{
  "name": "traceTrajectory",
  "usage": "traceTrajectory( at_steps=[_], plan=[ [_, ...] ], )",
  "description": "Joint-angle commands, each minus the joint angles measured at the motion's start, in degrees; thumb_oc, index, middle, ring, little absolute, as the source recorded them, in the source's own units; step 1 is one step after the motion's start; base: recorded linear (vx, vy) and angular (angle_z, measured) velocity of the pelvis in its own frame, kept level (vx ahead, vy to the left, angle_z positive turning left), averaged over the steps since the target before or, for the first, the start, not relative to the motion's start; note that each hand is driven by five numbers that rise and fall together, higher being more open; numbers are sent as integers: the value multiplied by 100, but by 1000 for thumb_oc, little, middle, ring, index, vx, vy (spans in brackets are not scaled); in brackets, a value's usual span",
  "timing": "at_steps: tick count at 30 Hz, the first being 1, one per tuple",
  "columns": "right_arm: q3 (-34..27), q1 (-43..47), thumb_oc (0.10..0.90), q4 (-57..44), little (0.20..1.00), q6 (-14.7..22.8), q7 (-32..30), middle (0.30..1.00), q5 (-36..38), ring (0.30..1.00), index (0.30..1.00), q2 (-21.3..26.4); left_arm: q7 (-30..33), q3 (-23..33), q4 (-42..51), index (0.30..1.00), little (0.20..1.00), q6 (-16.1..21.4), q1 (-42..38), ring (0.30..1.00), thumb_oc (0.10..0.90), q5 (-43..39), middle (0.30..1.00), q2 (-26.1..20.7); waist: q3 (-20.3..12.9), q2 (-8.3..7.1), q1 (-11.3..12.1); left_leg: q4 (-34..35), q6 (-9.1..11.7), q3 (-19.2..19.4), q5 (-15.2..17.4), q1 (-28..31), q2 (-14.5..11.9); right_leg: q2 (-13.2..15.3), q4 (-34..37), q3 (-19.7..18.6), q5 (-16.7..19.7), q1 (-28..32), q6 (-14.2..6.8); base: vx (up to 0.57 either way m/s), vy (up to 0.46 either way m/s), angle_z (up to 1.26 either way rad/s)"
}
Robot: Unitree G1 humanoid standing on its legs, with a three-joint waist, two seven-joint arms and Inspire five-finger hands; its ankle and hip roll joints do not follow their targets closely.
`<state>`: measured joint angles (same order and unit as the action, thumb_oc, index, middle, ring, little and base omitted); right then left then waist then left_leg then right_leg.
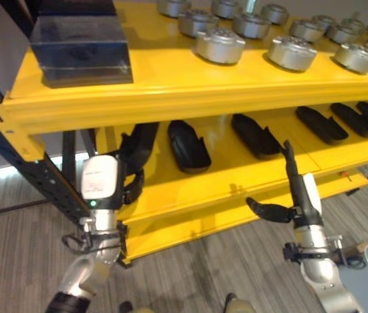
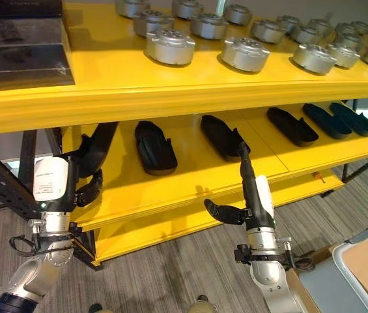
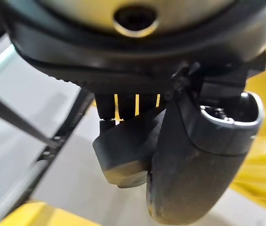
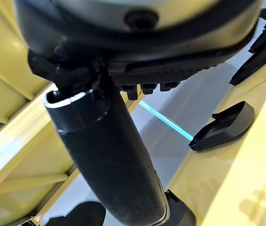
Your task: Move parts from the plastic box to the shelf.
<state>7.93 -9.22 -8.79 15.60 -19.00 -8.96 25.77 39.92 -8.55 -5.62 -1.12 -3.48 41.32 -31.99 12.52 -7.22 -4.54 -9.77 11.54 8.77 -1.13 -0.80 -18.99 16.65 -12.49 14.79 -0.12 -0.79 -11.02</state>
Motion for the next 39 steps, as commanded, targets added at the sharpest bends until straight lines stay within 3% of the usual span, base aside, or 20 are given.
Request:
traceTrajectory(
  at_steps=[1,6,13,18,25,36,39],
  plan=[
    [-101,518,900,-795,1000,431,-117,1000,-1,1000,1000,269,1083,373,203,300,300,-79,-1415,300,400,101,300,-66,-62,-8,-80,-120,-126,-40,-321,-186,-318,79,-809,23,-484,-77,140,-175,-126,-10],
    [107,664,900,-999,1000,508,-22,1000,133,1000,1000,474,1480,509,-171,300,300,-453,-1950,300,400,-43,300,-12,181,86,-187,-302,10,-162,-492,-620,-505,-38,-1199,-59,-531,-603,239,-149,-77,-4],
    [319,1002,900,-1171,1000,616,-70,1000,106,1000,1000,712,2153,873,-464,300,300,-766,-2518,300,400,-325,300,-99,252,208,-357,-572,98,-200,-622,-1392,-768,-117,-1813,-281,-584,-1690,361,-148,-58,-14],
    [398,1062,900,-1284,1000,723,-47,1000,223,1000,1000,826,2514,1039,-541,300,300,-928,-2714,300,400,-391,300,-325,264,166,-415,-739,148,-263,-685,-1867,-892,-215,-2150,-319,-644,-2254,447,-90,-87,-10],
    [569,1233,900,-1342,1000,817,-132,1000,260,1000,1000,870,2581,858,-1189,300,300,-1078,-3069,300,400,-604,300,-632,339,126,-496,-814,188,-276,-805,-2324,-1022,-349,-2505,-328,-740,-2888,543,-46,-77,-5],
    [679,1255,900,-1414,1000,948,-398,1000,163,1000,1000,866,2647,509,-1939,300,300,-1006,-3345,300,400,-960,300,-781,488,-9,-557,-675,201,-303,-1005,-2519,-1155,-465,-2662,-209,-802,-3194,629,-5,-57,2],
    [706,1204,900,-1414,1000,988,-498,1000,119,1000,1000,899,2501,140,-2310,300,300,-934,-3473,300,400,-980,300,-772,512,-43,-591,-588,194,-280,-1055,-2528,-1197,-519,-2694,-182,-827,-3249,652,37,-32,1]
  ],
)
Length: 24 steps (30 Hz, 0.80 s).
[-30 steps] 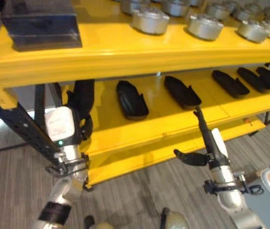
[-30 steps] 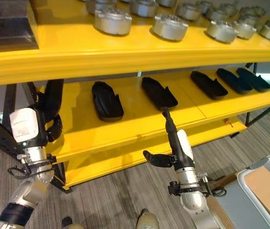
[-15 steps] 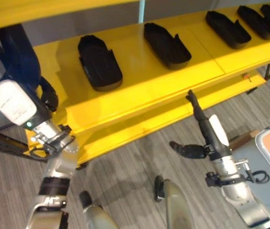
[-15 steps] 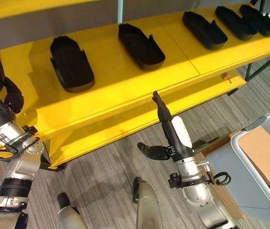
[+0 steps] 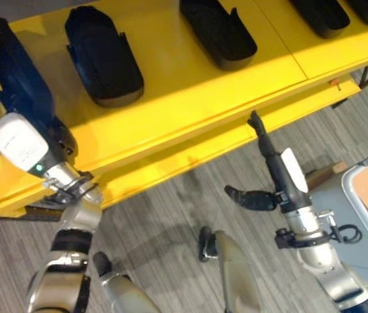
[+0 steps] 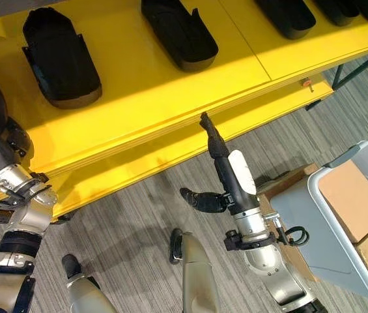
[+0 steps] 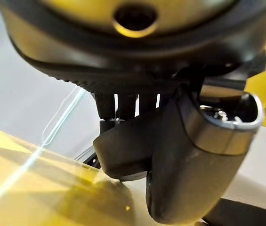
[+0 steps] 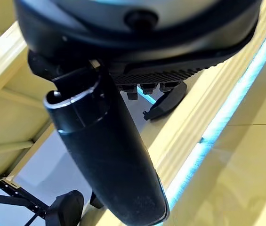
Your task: Move parts from the plastic box to the shelf.
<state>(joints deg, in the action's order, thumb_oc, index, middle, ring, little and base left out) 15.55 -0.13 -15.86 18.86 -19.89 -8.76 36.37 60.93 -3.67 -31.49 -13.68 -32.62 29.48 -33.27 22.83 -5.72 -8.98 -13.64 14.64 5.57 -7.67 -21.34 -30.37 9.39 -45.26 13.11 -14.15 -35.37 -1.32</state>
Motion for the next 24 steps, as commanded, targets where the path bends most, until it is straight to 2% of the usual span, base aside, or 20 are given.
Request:
traceTrajectory(
  at_steps=[1,2,3,13,24],
  plan=[
    [-52,285,900,-717,1000,670,-424,1000,98,1000,1000,-156,381,-386,176,300,300,310,-560,300,400,187,300,-627,-536,-188,-172,-200,-61,14,-295,-404,-60,193,535,-64,466,230,-383,0,0,0],
    [-48,279,900,-729,1000,677,-443,1000,94,1000,1000,-154,384,-412,84,300,300,316,-584,300,400,127,300,-599,-511,-201,-155,-197,-124,63,-392,-448,-72,202,553,-22,559,180,-310,88,-13,1],
    [-23,276,900,-732,1000,679,-461,1000,84,1000,1000,-146,355,-435,-20,300,300,314,-612,300,400,54,300,-541,-533,-203,-184,-202,-68,29,-290,-393,-77,186,536,-71,459,218,-374,0,0,0],
    [29,179,900,-717,1000,700,-536,1000,42,1000,1000,-42,500,-391,-427,300,300,340,-578,300,400,-305,300,-539,-537,-236,-161,-329,-90,11,-219,-419,-137,156,484,-68,429,193,-362,16,-1,-1],
    [88,289,900,-670,1000,708,-476,1000,147,1000,1000,-42,349,-495,-363,300,300,367,-225,300,400,-43,300,-670,-515,-219,-32,-377,-104,-133,-204,-520,-99,215,460,18,383,285,-358,16,12,2]
  ],
)
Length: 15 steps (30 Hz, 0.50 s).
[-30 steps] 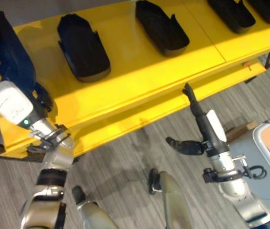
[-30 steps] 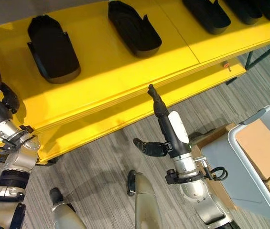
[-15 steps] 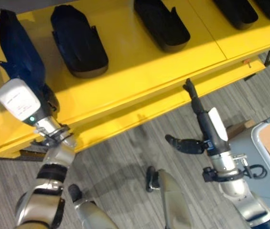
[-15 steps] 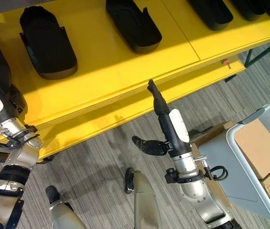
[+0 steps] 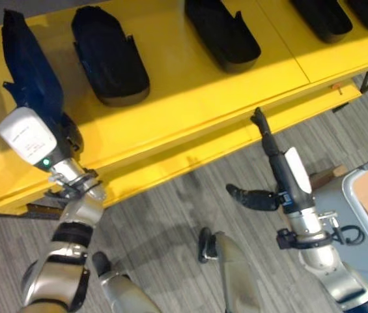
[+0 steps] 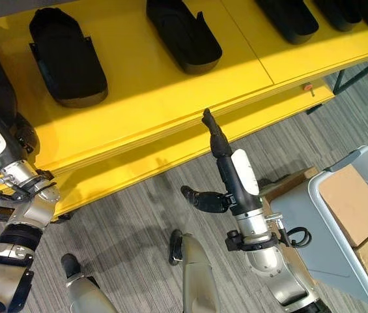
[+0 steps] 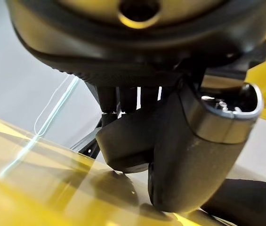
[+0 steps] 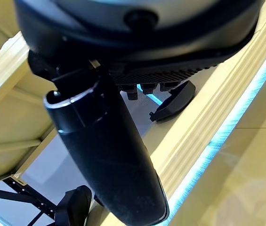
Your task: Move parts from the plastic box to the shelf.
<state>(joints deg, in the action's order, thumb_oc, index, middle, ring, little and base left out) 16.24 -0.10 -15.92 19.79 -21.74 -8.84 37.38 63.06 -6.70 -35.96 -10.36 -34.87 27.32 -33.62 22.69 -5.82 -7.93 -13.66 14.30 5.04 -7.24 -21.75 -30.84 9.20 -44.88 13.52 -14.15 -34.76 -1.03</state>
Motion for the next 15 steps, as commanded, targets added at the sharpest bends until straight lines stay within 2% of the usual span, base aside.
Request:
traceTrajectory(
  at_steps=[1,5,6,8,10,11,12,13,15],
  plan=[
    [31,314,900,-654,1000,612,-282,1000,167,1000,1000,-147,112,-216,76,300,300,40,18,300,400,190,300,-636,-494,-203,-118,-381,-75,-83,-243,-477,-45,248,411,-8,375,244,-389,28,34,9],
    [109,466,900,-602,1000,590,-239,1000,200,1000,1000,-174,-48,-413,71,300,300,42,4,300,400,318,300,-639,-446,-202,-54,-427,-97,-149,-213,-487,27,318,348,48,322,348,-385,9,38,14],
    [127,500,900,-595,1000,590,-223,1000,213,1000,1000,-186,-102,-455,89,300,300,39,-11,300,400,361,300,-639,-413,-206,-29,-426,-167,-151,-325,-564,39,347,362,128,414,328,-312,-54,36,9],
    [159,542,900,-573,1000,576,-215,1000,212,1000,1000,-186,-170,-548,55,300,300,30,-29,300,400,419,300,-617,-438,-199,-15,-425,-102,-218,-228,-522,68,358,343,105,297,423,-384,54,26,18],
    [191,593,900,-558,1000,569,-230,1000,192,1000,1000,-197,-230,-643,59,300,300,25,-58,300,400,483,300,-582,-396,-208,22,-425,-163,-238,-333,-593,102,400,335,191,375,424,-317,16,39,17],
    [215,611,900,-559,1000,564,-224,1000,186,1000,1000,-212,-282,-668,64,300,300,32,-43,300,400,514,300,-559,-411,-199,28,-433,-102,-275,-237,-546,121,403,295,156,270,480,-389,-57,53,18],
    [219,628,900,-554,1000,556,-222,1000,185,1000,1000,-215,-311,-683,63,300,300,27,-49,300,400,532,300,-558,-383,-198,50,-411,-165,-270,-346,-600,137,433,303,227,354,455,-317,82,36,21],
    [242,639,900,-545,1000,554,-222,1000,184,1000,1000,-219,-338,-715,18,300,300,29,-49,300,400,533,300,-541,-403,-203,44,-409,-110,-312,-243,-543,155,424,271,175,259,501,-389,9,39,26],
    [266,676,900,-540,1000,540,-207,1000,162,1000,1000,-201,-400,-790,-58,300,300,-3,-95,300,400,598,300,-553,-395,-214,59,-398,-118,-326,-244,-546,188,453,279,192,263,543,-401,42,32,17]
  ],
)
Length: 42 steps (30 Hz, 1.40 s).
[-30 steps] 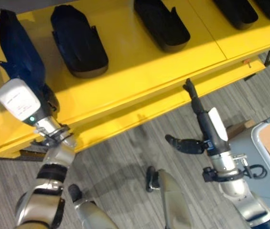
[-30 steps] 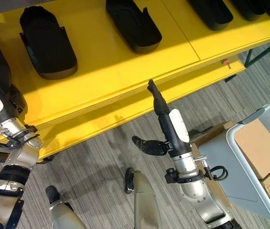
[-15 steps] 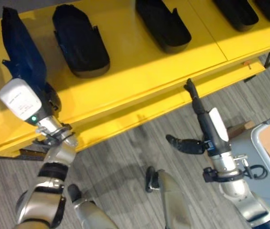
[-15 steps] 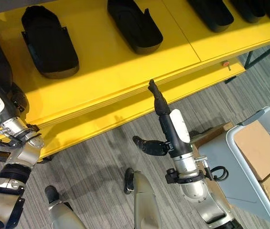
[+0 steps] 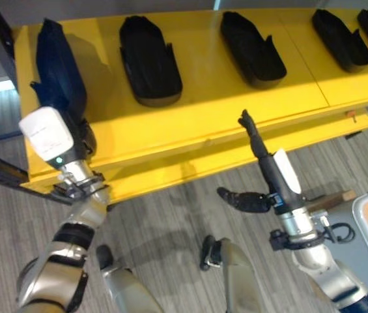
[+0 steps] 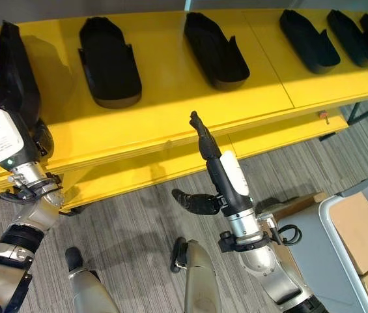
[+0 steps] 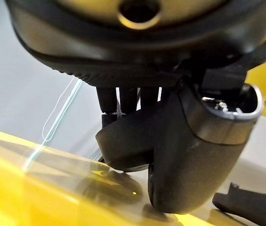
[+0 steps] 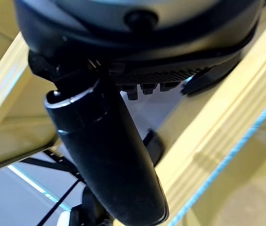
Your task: Move parts from the plastic box to the shelf.
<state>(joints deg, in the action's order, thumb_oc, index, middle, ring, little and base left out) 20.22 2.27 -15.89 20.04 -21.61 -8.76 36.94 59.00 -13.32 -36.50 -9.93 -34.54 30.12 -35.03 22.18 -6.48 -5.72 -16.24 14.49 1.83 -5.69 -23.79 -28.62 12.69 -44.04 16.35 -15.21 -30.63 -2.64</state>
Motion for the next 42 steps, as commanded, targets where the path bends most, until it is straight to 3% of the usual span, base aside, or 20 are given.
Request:
traceTrajectory(
  at_steps=[1,2,12,17,20,22,23,30,42],
  plan=[
    [-130,434,900,-543,1000,513,-219,1000,149,1000,1000,-157,-34,-146,-48,300,300,-52,-140,300,400,328,300,-418,-335,-153,-156,-147,-140,-11,-398,-345,-23,109,202,-84,371,145,-240,-65,35,11],
    [-124,439,900,-550,1000,513,-222,1000,132,1000,1000,-157,-42,-159,-89,300,300,-61,-176,300,400,316,300,-425,-303,-159,-128,-154,-205,-2,-498,-406,-8,136,223,-23,465,106,-169,-64,33,10],
    [-104,397,900,-582,1000,505,-207,1000,54,1000,1000,-82,-93,-202,-359,300,300,-115,-355,300,400,304,300,-511,-237,-207,-124,-268,-175,-31,-361,-377,71,189,181,-136,375,173,-268,13,21,2],
    [-124,375,900,-601,1000,526,-197,1000,57,1000,1000,-33,-95,-250,-463,300,300,-90,-409,300,400,317,300,-604,-211,-221,-122,-269,-241,-8,-473,-443,73,207,234,-125,498,122,-205,-27,20,-1],
    [-139,363,900,-622,1000,539,-196,1000,66,1000,1000,-11,-152,-297,-553,300,300,-84,-457,300,400,333,300,-629,-220,-231,-144,-319,-184,-14,-348,-394,77,207,185,-191,386,158,-281,53,12,-3],
    [-163,360,900,-634,1000,543,-202,1000,67,1000,1000,-6,-160,-326,-552,300,300,-80,-480,300,400,354,300,-649,-197,-232,-132,-308,-248,8,-466,-462,79,225,218,-136,493,111,-209,-32,8,-1],
    [-191,329,900,-634,1000,542,-200,1000,82,1000,1000,6,-206,-381,-575,300,300,-77,-518,300,400,386,300,-691,-213,-233,-157,-356,-181,-16,-346,-424,86,228,163,-201,377,148,-289,0,0,0],
    [-178,335,900,-647,1000,550,-164,1000,107,1000,1000,50,-326,-478,-823,300,300,-86,-646,300,400,366,300,-786,-190,-250,-171,-382,-191,-18,-347,-425,92,253,138,-234,384,142,-302,11,1,0],
    [-207,352,900,-693,1000,555,-97,1000,136,1000,1000,94,-524,-629,-1047,300,300,-57,-752,300,400,373,300,-830,-152,-242,-143,-416,-263,18,-457,-495,105,297,121,-224,507,82,-239,-9,11,0]
  ],
)
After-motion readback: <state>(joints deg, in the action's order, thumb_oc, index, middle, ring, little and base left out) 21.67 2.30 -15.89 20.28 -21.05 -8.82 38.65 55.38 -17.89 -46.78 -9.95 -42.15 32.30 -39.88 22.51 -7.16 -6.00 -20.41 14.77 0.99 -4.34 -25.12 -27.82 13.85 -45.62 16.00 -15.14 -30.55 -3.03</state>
